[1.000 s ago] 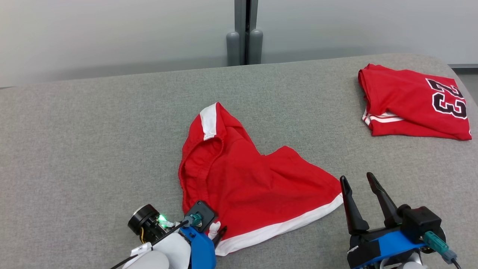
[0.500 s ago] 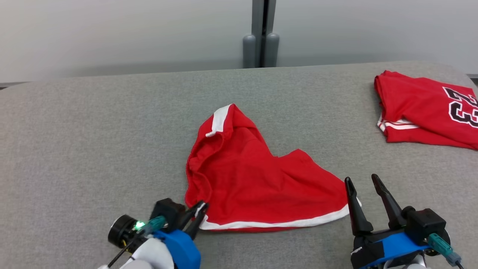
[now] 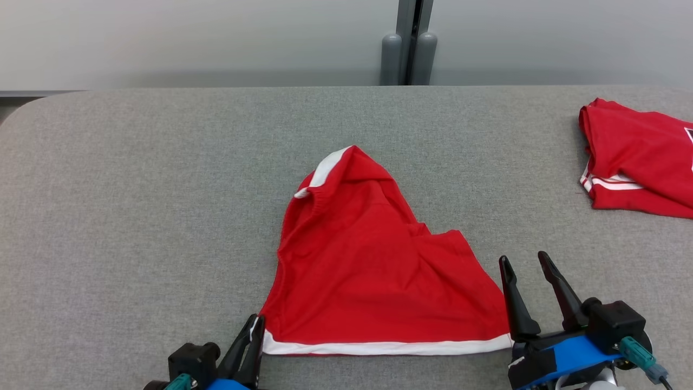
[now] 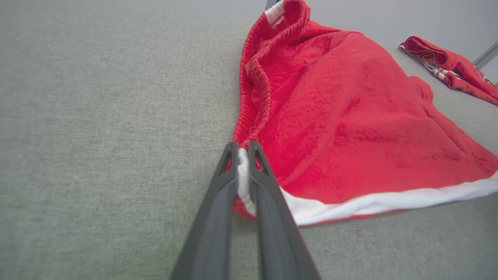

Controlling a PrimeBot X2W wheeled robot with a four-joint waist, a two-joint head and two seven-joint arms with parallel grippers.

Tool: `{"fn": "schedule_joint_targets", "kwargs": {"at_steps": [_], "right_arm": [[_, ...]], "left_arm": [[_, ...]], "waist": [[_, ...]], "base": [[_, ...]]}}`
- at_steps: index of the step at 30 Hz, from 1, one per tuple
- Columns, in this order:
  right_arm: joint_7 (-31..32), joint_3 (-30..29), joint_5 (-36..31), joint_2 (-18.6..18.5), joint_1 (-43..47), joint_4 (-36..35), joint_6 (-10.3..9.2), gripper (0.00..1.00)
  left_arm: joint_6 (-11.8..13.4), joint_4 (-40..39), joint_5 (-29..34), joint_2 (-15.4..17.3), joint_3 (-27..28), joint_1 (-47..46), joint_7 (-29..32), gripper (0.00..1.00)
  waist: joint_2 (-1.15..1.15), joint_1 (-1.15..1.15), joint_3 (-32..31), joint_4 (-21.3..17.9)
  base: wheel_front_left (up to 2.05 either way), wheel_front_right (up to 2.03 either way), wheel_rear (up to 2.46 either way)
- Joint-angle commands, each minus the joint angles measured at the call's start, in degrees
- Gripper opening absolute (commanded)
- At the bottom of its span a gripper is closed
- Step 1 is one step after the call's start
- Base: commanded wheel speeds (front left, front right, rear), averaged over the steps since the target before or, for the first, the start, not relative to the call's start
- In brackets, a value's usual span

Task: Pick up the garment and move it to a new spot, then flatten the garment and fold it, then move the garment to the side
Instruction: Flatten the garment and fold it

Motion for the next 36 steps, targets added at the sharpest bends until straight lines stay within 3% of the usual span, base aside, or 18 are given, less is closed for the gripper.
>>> {"fn": "schedule_joint_targets", "kwargs": {"at_steps": [1, 2, 9, 18, 24, 36], "right_arm": [[-0.15, 0.03, 0.30, -0.16, -0.50, 0.13, 0.01, 1.00], [-0.15, 0.08, 0.34, -0.21, -0.51, 0.22, 0.01, 1.00], [-0.15, -0.20, 0.62, -0.61, -0.41, 0.81, 0.01, 1.00], [-0.15, -1.67, 0.11, -0.73, 0.64, 0.38, 0.01, 1.00], [-0.15, -1.92, -0.12, -0.62, 1.69, -0.22, 0.01, 1.00], [-0.15, -2.12, -0.98, -0.30, 7.10, -2.25, 0.01, 1.00]], "left_arm": [[0.23, 0.69, -0.17, -0.09, 0.60, 0.47, -0.75, 0.28], [0.51, 1.09, -0.15, -0.31, 1.07, 0.66, -1.41, 1.00], [0.45, 1.90, 1.52, -1.34, 5.42, 0.89, -3.56, 1.00], [-0.98, -8.16, 12.90, -4.13, 23.45, 3.49, -3.62, 1.00], [-3.37, -10.58, 18.76, -6.13, 31.23, 5.78, -3.63, 1.00], [-9.13, -8.25, 25.11, -8.85, 34.85, 9.53, -3.63, 1.00]], "waist": [[0.00, 0.00, 0.03, 0.02], [0.00, 0.00, 0.02, 0.05], [0.00, 0.00, -0.75, -0.21], [0.00, 0.00, -2.69, -1.13], [0.00, 0.00, -4.47, -1.67], [0.00, 0.00, -7.44, -1.86]], "base": [[0.00, 0.00, 0.00], [0.00, 0.00, 0.00], [0.00, 0.00, 0.00], [0.00, 0.00, 0.00], [0.00, 0.00, 0.00], [0.00, 0.00, 0.00]]}}
